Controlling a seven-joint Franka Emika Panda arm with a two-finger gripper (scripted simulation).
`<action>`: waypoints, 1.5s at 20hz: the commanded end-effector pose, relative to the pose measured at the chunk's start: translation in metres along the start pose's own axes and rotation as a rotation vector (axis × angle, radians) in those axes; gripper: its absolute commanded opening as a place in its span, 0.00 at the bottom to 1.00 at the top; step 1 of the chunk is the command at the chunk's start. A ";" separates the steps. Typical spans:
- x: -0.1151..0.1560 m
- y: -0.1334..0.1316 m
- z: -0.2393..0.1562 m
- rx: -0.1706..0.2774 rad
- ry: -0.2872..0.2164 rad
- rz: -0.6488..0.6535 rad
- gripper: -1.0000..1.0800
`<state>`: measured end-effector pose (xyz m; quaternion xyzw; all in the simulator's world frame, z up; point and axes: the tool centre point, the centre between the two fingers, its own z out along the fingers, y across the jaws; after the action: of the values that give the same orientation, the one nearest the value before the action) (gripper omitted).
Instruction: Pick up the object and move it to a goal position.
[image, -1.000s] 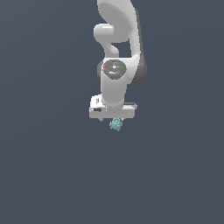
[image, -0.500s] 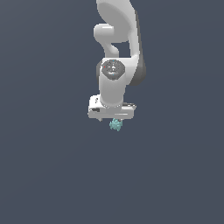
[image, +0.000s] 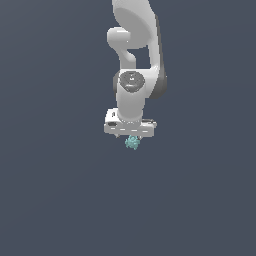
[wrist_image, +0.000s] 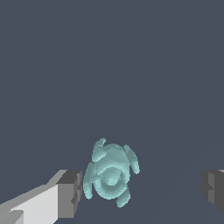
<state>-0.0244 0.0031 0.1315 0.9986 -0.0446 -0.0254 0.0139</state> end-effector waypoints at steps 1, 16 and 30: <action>-0.005 -0.004 0.007 0.006 0.007 0.046 0.96; -0.035 -0.020 0.039 0.036 0.042 0.303 0.96; -0.037 -0.021 0.062 0.037 0.044 0.318 0.96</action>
<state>-0.0621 0.0258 0.0774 0.9794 -0.2021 0.0001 0.0000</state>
